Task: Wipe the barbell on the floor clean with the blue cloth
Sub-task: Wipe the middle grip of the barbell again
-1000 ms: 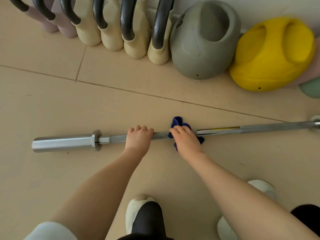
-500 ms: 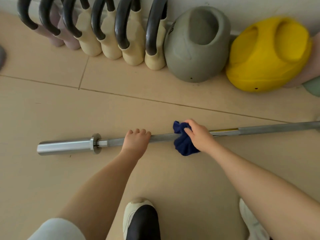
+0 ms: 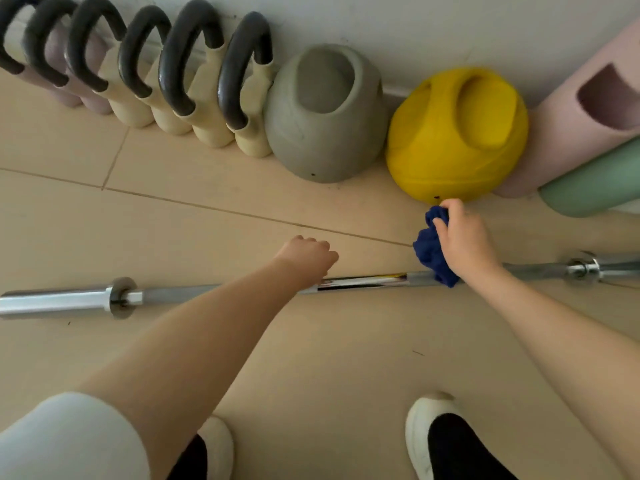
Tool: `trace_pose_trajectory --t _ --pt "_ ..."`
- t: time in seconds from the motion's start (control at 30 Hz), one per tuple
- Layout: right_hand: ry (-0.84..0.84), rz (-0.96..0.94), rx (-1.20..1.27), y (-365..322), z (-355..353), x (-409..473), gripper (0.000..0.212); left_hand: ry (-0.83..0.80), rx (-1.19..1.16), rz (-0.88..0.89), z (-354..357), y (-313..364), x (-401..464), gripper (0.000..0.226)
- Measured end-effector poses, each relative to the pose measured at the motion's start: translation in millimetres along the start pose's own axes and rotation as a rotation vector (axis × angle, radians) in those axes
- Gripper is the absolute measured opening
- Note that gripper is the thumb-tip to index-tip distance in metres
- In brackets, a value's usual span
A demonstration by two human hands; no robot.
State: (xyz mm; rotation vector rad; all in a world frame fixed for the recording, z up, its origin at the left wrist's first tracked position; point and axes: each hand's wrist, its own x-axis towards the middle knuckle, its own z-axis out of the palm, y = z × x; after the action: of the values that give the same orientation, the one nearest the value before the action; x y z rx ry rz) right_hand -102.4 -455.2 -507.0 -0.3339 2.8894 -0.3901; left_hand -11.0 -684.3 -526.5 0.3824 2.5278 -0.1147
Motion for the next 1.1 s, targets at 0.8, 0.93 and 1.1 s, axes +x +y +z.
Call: trace_pose_trajectory --t 0.8,0.93,1.1 --pt "-0.164 -0.511 -0.312 23 69 -35 0.015 0.066 -0.264 -0.36 19 116 56 0.023" --pt "-0.195 -0.39 -0.421 64 53 -27 0.015 0.083 -0.295 -0.385 26 120 53 0.02" --pt "-0.132 -0.324 -0.36 53 55 -35 0.011 0.136 -0.226 -0.343 24 123 48 0.034"
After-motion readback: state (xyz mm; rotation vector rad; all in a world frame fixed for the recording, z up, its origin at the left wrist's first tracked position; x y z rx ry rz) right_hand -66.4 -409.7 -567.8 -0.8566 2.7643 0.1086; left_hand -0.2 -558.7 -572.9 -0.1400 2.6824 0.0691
